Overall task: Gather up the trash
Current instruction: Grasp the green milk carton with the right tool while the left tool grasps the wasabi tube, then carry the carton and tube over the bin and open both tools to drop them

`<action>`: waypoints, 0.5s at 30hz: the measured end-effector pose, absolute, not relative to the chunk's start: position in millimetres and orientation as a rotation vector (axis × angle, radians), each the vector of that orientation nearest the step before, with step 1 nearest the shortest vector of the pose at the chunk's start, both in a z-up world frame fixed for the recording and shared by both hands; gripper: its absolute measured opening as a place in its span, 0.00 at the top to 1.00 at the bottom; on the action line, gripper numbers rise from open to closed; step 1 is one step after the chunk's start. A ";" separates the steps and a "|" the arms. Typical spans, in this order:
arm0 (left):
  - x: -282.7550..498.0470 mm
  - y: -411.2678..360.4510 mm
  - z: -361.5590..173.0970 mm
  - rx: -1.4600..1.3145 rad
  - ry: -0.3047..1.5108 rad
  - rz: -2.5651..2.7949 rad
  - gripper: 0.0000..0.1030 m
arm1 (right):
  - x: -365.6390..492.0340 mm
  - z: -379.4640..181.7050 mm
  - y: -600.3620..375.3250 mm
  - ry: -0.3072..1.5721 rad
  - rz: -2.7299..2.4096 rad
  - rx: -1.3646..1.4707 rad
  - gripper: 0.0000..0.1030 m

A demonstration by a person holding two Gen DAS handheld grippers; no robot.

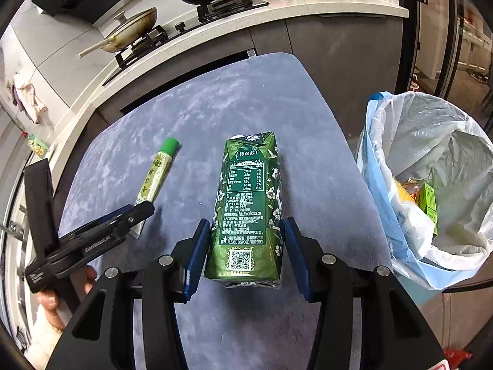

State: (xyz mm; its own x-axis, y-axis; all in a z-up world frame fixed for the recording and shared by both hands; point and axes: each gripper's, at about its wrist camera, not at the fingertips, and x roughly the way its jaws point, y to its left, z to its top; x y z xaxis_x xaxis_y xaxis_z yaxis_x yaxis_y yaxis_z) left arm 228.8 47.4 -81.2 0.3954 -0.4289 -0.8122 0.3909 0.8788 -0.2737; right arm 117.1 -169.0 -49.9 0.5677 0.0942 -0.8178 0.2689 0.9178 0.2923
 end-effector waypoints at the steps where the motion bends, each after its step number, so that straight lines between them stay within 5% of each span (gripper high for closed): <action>1: 227.2 44.5 -81.0 -0.026 1.036 -0.514 0.58 | 116.8 -49.9 -169.3 0.968 -0.104 0.413 0.54; 3: 224.8 41.6 -81.5 -0.010 1.036 -0.519 0.71 | 116.0 -49.8 -170.0 0.966 -0.100 0.416 0.54; 6: 220.7 36.9 -80.0 0.014 1.027 -0.513 0.72 | 114.1 -49.6 -172.2 0.964 -0.096 0.421 0.54; 9: 214.8 33.7 -73.6 0.025 1.007 -0.505 0.87 | 110.4 -46.8 -173.8 0.958 -0.094 0.425 0.54; 15: 199.6 29.5 -51.3 0.012 0.975 -0.516 0.91 | 98.4 -39.7 -179.5 0.941 -0.093 0.431 0.54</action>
State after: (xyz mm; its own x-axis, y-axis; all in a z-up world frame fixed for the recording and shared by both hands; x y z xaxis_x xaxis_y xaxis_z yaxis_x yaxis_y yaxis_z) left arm 199.6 29.5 -51.3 0.4511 -0.4121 -0.7917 0.4226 0.8799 -0.2172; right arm 98.4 -179.5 -39.7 0.5917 0.1082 -0.7989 0.2618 0.9115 0.3173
